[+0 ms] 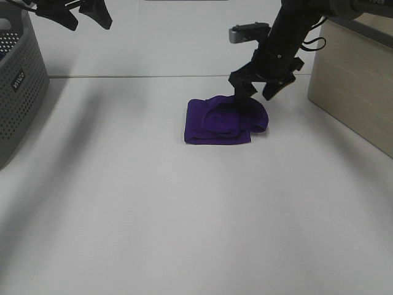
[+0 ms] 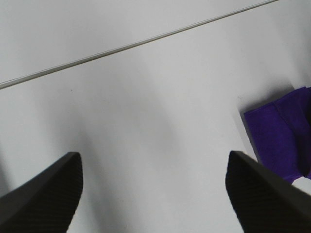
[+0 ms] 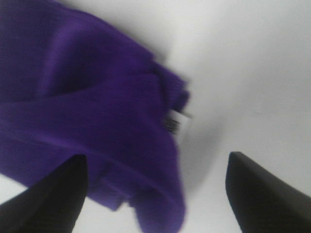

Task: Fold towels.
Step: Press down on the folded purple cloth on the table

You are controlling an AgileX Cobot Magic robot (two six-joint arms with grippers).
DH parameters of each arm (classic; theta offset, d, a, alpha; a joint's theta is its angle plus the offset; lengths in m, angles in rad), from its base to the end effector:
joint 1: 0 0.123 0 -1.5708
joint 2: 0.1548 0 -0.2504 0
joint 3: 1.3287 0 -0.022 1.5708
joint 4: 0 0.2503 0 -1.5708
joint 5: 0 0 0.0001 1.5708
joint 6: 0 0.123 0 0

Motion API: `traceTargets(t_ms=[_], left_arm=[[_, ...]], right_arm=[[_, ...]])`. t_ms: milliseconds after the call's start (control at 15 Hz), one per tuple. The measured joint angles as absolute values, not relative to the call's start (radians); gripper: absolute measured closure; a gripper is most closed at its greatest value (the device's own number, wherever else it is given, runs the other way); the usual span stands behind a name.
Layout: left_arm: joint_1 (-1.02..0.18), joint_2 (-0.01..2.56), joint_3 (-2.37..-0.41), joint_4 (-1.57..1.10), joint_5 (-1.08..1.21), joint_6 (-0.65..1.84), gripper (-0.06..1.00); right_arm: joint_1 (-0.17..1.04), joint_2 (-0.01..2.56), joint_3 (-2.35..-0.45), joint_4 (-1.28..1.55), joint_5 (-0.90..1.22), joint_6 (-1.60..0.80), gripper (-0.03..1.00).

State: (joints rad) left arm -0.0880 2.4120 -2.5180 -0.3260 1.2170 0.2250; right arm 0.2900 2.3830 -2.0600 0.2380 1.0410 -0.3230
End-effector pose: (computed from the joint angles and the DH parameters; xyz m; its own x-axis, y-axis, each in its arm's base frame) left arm 0.5091 -0.0820 0.2297 -0.8100 0.1751 -0.5598 0.3337 0.9225 -0.1943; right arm 0.4632 0.1644 0.1133 -0.8275 -0.4509 -0.3345 -0.5144 0.8477 0.1298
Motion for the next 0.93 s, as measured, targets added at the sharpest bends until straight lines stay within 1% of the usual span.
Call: traceTargets(t_ms=[200, 267, 333, 533, 667, 867, 933], left_arm=[[-0.088, 2.412, -2.518, -0.326, 1.217, 0.225, 0.2], [-0.088, 2.412, -2.518, -0.326, 1.217, 0.225, 0.2], [-0.088, 2.412, -2.518, -0.327, 1.217, 0.225, 0.2], [-0.088, 2.412, -2.518, -0.334, 1.217, 0.225, 0.2], [-0.088, 2.412, -2.518, -0.34, 1.217, 0.225, 0.2], [-0.088, 2.412, -2.518, -0.341, 1.217, 0.226, 0.2], [-0.088, 2.412, -2.518, -0.346, 1.217, 0.233, 0.2]], right_arm=[[0.3, 2.315, -2.06, 0.392, 1.018, -0.407, 0.2], [0.316, 2.307, -2.063, 0.435, 0.929, -0.457, 0.2], [0.337, 2.325, -2.063, 0.431, 0.899, -0.478, 0.2], [0.412, 2.393, -2.063, 0.355, 0.854, -0.508, 0.2], [0.463, 2.425, -2.063, 0.254, 0.843, -0.509, 0.2], [0.476, 2.442, -2.061, 0.158, 0.84, -0.509, 0.2], [0.476, 2.443, -2.061, 0.071, 0.839, -0.509, 0.2]])
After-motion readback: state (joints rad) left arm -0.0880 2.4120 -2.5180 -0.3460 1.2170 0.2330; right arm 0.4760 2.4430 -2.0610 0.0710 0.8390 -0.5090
